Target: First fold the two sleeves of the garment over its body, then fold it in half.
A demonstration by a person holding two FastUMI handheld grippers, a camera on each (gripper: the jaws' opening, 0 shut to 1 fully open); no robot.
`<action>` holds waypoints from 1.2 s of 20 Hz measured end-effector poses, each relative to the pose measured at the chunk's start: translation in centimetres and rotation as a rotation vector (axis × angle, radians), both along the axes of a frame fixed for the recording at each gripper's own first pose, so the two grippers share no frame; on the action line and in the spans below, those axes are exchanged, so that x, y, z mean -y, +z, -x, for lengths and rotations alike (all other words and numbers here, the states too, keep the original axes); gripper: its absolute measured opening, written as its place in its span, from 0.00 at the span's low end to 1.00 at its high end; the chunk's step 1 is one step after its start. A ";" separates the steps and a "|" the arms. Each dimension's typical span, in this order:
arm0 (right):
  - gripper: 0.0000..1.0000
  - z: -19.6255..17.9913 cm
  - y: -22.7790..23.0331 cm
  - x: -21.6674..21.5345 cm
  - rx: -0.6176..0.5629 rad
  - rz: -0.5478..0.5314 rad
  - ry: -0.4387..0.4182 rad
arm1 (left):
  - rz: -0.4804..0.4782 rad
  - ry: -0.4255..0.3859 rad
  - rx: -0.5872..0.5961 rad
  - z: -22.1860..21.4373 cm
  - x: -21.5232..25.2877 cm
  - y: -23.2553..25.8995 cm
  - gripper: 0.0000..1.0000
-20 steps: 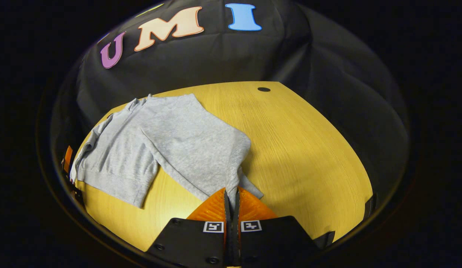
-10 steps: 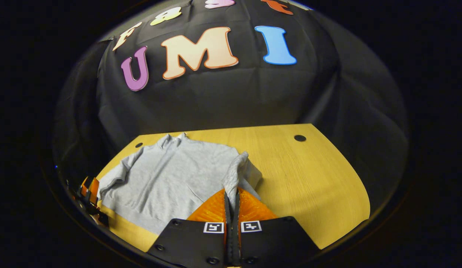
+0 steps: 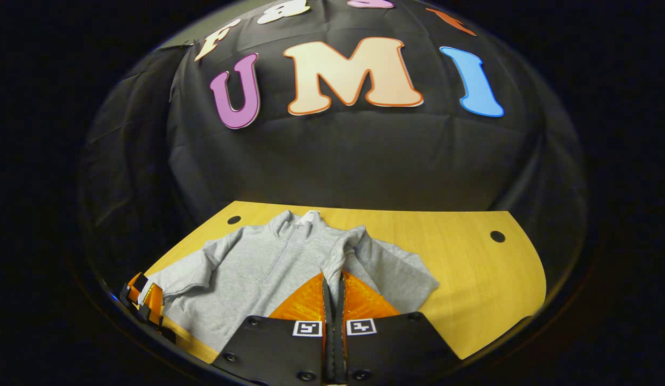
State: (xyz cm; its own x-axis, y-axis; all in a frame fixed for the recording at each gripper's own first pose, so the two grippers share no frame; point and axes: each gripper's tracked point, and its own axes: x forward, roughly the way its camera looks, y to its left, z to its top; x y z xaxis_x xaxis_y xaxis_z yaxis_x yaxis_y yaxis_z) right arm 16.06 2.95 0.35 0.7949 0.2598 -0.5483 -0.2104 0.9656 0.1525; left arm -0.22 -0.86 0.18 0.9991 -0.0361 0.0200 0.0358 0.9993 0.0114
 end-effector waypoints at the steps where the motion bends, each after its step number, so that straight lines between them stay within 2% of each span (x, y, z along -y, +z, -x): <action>1: 0.02 -0.6 -0.1 -2.0 0.002 -0.015 0.022 | 0.000 -0.001 0.000 0.0 0.1 -0.1 0.94; 8: 0.02 -4.1 -0.8 -14.8 0.007 -0.123 0.140 | 0.001 -0.006 0.000 -0.1 0.1 0.0 0.94; 14: 0.02 -4.6 -5.8 -23.8 -0.032 -0.188 0.192 | 0.000 -0.006 0.000 -0.1 0.1 0.0 0.94; 19: 0.02 -4.2 -11.0 -26.7 -0.107 -0.179 0.203 | 0.000 -0.006 0.000 0.0 0.1 0.0 0.94; 20: 0.00 -4.0 -11.4 -27.1 -0.113 -0.178 0.206 | 0.000 -0.006 0.000 0.0 0.1 0.1 0.94; 24: 0.02 -3.6 -12.0 -27.7 -0.110 -0.168 0.240 | 0.000 -0.006 0.000 0.0 0.0 0.0 0.94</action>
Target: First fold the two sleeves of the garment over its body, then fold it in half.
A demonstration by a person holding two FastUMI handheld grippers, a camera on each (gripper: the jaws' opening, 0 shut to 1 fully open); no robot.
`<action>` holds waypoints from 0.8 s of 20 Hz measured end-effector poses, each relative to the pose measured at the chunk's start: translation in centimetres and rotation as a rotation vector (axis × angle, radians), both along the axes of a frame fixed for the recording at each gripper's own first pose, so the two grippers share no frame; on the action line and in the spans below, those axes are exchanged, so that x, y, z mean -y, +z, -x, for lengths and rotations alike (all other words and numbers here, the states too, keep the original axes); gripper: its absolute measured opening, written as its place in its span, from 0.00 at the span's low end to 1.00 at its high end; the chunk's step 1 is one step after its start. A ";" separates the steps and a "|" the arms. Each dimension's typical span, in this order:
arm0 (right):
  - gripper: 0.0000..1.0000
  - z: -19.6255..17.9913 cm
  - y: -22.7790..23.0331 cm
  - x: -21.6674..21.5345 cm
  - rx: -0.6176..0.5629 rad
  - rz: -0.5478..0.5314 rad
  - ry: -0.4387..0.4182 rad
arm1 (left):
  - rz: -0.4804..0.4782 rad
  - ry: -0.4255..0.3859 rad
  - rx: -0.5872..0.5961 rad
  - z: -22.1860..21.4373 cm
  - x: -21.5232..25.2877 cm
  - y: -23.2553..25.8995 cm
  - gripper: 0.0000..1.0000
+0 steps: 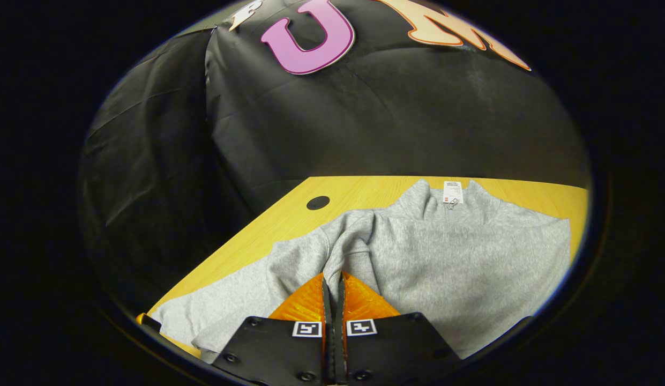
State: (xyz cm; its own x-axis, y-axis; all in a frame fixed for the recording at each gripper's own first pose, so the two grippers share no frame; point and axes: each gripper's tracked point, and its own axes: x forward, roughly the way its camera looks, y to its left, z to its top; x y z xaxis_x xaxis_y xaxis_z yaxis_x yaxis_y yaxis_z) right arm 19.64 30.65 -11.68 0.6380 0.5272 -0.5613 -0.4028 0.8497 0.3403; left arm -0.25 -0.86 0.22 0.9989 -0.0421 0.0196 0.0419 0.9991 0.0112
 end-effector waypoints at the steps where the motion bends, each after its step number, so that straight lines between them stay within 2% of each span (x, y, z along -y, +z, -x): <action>1: 0.07 0.4 0.2 -0.4 -0.002 -0.018 0.020 | 0.000 0.000 0.000 0.0 0.0 -0.1 0.94; 3: 0.15 1.4 1.2 -1.5 -0.022 -0.078 0.064 | 0.000 0.000 0.000 0.0 0.1 0.0 0.94; 5: 0.56 2.8 2.3 -1.9 -0.017 -0.100 0.106 | 0.000 0.000 0.000 0.0 0.0 0.0 0.94; 6: 0.76 3.0 2.6 -1.8 0.009 -0.070 0.115 | 0.000 0.000 0.000 0.0 0.0 0.0 0.94; 8: 0.97 2.8 3.6 -0.6 0.105 -0.002 0.120 | 0.000 0.000 0.000 0.0 0.1 0.0 0.94; 10: 0.98 3.4 5.3 1.2 0.169 0.021 0.108 | 0.001 -0.021 0.000 0.0 0.5 0.0 0.94; 13: 0.98 5.3 8.2 5.0 0.212 -0.031 0.060 | 0.000 -0.052 0.003 0.0 1.0 0.0 0.94; 16: 0.98 7.3 10.4 10.7 0.288 -0.049 -0.013 | -0.003 -0.064 0.000 -0.1 0.9 0.0 0.94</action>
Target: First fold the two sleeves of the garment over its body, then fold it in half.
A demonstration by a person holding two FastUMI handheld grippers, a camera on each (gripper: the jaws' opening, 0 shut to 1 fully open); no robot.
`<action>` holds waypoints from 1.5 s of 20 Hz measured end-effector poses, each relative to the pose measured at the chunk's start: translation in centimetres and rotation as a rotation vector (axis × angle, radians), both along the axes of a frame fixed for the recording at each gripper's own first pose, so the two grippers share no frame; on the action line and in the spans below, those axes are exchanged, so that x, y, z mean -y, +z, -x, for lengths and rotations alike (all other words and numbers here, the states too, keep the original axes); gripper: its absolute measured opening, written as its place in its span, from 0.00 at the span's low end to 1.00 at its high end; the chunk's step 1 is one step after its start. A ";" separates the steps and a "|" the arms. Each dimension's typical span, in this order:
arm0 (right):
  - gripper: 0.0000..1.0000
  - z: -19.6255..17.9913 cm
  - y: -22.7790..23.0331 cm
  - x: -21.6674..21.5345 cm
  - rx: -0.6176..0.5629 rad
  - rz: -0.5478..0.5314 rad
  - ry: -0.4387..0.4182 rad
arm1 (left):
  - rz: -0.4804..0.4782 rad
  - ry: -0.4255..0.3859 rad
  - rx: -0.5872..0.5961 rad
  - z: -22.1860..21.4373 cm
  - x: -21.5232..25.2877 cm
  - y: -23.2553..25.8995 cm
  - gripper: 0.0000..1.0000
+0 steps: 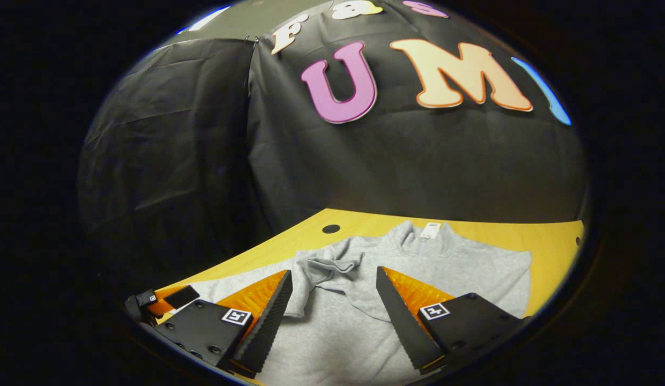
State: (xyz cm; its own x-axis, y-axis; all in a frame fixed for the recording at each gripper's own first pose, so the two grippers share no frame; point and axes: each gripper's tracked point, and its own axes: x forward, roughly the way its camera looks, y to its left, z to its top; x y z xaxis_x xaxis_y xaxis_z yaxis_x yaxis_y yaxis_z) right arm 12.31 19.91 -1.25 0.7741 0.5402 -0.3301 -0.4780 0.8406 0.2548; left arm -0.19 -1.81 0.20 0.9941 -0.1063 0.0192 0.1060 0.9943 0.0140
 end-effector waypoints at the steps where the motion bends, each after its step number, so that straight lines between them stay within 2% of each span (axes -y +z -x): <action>1: 0.98 0.6 0.6 2.0 0.028 -0.004 -0.035 | -0.001 0.000 -0.004 -0.1 -0.2 0.0 0.94; 2: 0.98 1.4 1.2 4.0 0.053 -0.011 -0.070 | -0.002 -0.001 -0.015 -0.2 -0.4 -0.2 0.94; 3: 0.93 2.4 1.5 6.0 0.077 -0.017 -0.103 | -0.003 -0.001 -0.031 -0.3 -0.8 -0.5 0.94; 4: 0.97 3.2 1.6 8.2 0.098 -0.015 -0.142 | -0.005 -0.002 -0.051 -0.2 -1.3 -0.5 0.93; 5: 0.93 4.0 1.6 10.5 0.124 -0.007 -0.184 | -0.005 -0.002 -0.065 -0.2 -1.9 -0.4 0.94; 6: 0.98 4.6 1.6 12.6 0.155 0.011 -0.226 | 0.006 -0.010 -0.084 0.0 -2.4 -0.1 0.94; 7: 0.93 5.0 1.6 14.7 0.189 0.032 -0.263 | 0.012 -0.020 -0.101 0.2 -3.0 0.2 0.93; 8: 0.93 5.5 1.1 16.3 0.201 0.050 -0.295 | 0.015 -0.021 -0.121 0.4 -4.0 0.6 0.93; 9: 0.97 6.3 0.8 17.7 0.199 0.057 -0.319 | 0.018 -0.024 -0.141 0.5 -5.0 1.0 0.93; 12: 0.97 8.0 0.3 20.7 0.194 0.049 -0.366 | 0.020 -0.026 -0.223 1.6 -8.6 1.6 0.94; 14: 0.97 8.7 0.1 22.9 0.201 0.087 -0.397 | -0.006 -0.024 -0.285 2.7 -11.1 1.3 0.94; 15: 0.94 9.1 0.1 23.4 0.211 0.097 -0.409 | -0.029 -0.016 -0.316 3.3 -12.5 0.9 0.94; 16: 0.98 9.4 0.1 23.8 0.217 0.096 -0.416 | -0.058 0.000 -0.353 3.8 -14.0 0.3 0.94; 19: 0.97 10.2 -0.6 24.1 0.212 0.094 -0.419 | -0.100 0.022 -0.472 5.6 -16.9 -2.3 0.94; 24: 0.97 10.8 -0.6 23.8 0.234 0.121 -0.410 | -0.068 0.016 -0.641 7.8 -18.3 -6.6 0.94; 30: 0.98 11.0 -0.8 24.1 0.238 0.124 -0.423 | -0.044 0.040 -0.723 8.5 -20.0 -9.3 0.95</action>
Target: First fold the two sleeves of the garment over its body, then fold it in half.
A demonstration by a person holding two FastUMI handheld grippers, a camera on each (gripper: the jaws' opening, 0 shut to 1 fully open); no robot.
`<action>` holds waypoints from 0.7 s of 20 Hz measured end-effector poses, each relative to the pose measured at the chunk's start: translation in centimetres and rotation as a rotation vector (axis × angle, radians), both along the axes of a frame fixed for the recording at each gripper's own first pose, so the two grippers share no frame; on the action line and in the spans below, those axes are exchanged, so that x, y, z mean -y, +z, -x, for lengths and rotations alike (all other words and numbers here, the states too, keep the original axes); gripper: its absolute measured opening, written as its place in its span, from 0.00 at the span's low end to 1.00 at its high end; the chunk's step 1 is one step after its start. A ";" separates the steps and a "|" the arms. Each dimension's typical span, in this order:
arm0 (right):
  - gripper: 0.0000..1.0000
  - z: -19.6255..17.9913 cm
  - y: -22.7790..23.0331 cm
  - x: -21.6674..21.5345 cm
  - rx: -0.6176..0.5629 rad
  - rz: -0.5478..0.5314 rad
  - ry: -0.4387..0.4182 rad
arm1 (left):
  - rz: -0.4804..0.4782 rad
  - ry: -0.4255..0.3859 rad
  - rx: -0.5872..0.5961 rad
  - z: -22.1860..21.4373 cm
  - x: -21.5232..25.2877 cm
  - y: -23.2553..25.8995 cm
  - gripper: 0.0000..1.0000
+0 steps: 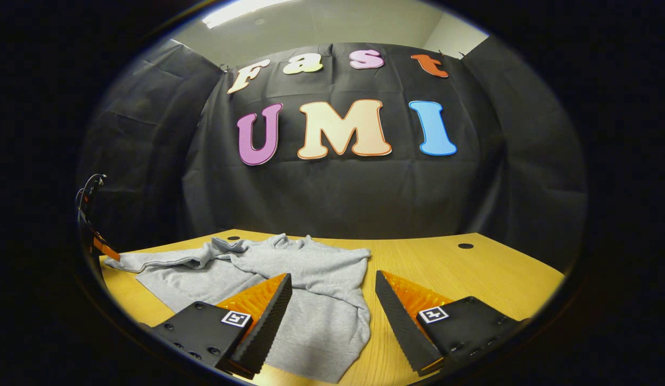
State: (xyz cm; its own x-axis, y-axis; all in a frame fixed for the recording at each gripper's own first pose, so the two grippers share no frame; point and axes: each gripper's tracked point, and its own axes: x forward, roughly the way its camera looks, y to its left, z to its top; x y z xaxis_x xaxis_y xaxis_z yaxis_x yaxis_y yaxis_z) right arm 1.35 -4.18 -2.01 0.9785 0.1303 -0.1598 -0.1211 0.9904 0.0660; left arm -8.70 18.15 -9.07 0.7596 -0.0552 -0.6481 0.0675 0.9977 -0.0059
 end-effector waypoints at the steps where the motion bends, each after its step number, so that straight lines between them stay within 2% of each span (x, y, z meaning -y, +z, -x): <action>1: 0.97 0.0 -0.1 0.2 -0.003 -0.004 -0.005 | 0.003 0.001 -0.016 0.3 -0.1 -0.5 0.95; 10: 0.97 0.4 -0.4 0.7 -0.011 -0.035 -0.028 | 0.003 -0.011 -0.049 0.5 0.3 -1.6 0.96; 12: 0.97 0.3 -0.5 0.6 -0.015 -0.044 -0.026 | 0.004 -0.031 -0.037 0.6 0.6 -1.6 0.94; 14: 0.97 0.4 -0.6 0.6 -0.016 -0.046 -0.027 | 0.013 -0.044 -0.013 0.4 1.4 -1.5 0.82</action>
